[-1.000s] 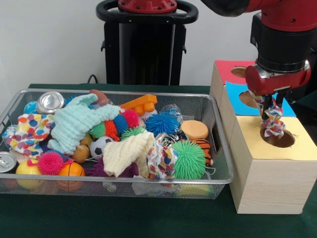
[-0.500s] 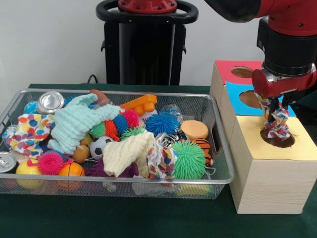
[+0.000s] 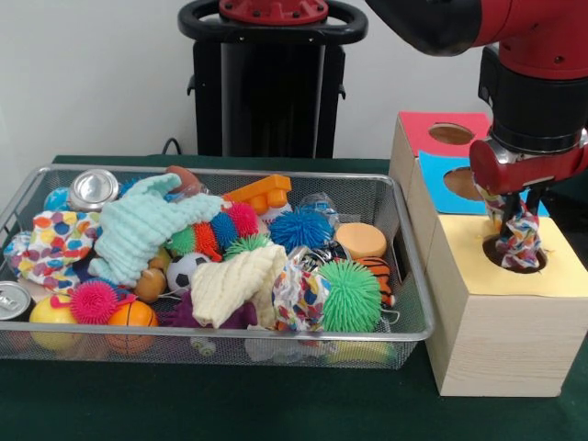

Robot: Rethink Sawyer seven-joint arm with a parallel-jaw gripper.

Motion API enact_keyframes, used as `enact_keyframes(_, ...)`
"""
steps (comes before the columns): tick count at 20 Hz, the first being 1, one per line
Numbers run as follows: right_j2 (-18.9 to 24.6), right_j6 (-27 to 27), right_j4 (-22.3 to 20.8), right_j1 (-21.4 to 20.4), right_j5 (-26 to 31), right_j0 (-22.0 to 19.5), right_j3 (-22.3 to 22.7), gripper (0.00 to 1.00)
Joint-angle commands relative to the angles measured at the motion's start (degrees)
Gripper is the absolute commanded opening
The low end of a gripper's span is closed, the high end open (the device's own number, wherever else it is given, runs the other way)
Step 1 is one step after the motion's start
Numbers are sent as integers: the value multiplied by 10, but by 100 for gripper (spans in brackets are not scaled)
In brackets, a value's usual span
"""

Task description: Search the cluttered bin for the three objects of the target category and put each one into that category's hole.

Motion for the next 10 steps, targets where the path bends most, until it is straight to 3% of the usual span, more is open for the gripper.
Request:
enact_keyframes(1, -3, -68, -19, 35, -3, -3, -32, 0)
enact_keyframes(10, -8, -65, -27, 43, -4, 0, -55, 0)
